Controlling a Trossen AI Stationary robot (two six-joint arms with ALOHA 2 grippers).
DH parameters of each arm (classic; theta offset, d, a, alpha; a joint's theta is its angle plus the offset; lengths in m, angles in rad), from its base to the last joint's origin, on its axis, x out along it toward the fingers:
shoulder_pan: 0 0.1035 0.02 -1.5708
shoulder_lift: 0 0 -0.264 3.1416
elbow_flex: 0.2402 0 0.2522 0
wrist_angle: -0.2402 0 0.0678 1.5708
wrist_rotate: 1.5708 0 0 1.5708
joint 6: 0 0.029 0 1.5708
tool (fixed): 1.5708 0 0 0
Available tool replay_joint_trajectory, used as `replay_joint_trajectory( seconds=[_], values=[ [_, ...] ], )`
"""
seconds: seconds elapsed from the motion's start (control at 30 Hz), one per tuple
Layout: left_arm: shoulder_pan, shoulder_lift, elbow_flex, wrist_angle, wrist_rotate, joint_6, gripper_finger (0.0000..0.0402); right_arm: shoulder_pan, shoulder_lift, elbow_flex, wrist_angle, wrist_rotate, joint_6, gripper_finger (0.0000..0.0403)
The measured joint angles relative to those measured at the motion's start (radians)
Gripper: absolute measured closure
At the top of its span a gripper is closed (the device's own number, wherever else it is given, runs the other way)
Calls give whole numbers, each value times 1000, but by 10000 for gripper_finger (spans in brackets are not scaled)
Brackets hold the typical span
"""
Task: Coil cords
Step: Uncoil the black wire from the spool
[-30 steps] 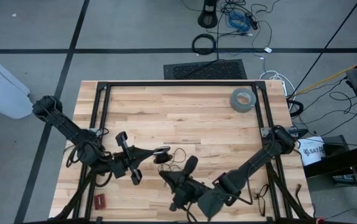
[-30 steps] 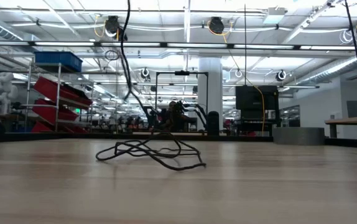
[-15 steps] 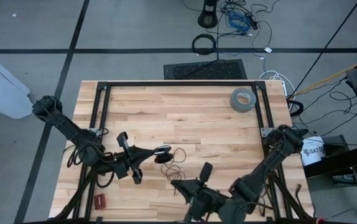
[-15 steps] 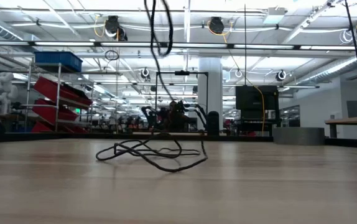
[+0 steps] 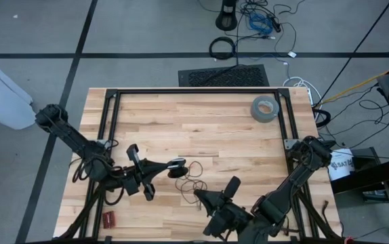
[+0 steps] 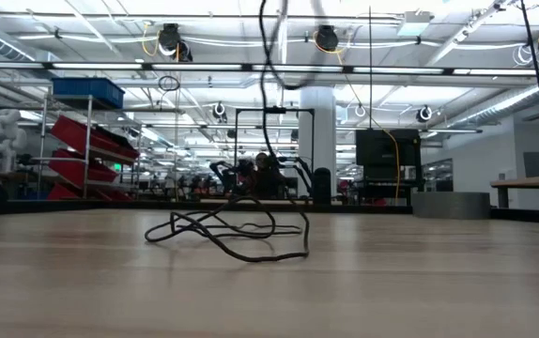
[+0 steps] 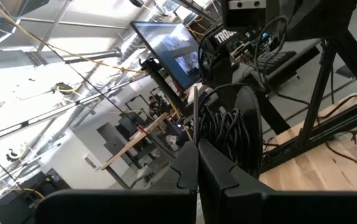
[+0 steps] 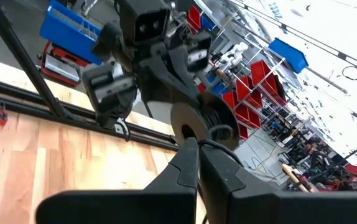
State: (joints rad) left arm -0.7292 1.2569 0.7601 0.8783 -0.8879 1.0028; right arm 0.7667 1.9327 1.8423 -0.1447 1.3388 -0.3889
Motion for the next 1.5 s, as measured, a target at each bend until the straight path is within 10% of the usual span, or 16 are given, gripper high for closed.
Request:
replay_joint_trajectory(
  seconds=[0.33,0.97,1.5],
  values=[
    [-74,-62,0,5,-34,0,402,-34,0,0,-180,-17,142,403],
    [-142,-102,0,3,-38,2,402,-194,-7,0,-663,-511,597,403],
    [-142,-102,0,1,-93,8,402,-221,-8,0,-812,-535,735,342]
  ],
)
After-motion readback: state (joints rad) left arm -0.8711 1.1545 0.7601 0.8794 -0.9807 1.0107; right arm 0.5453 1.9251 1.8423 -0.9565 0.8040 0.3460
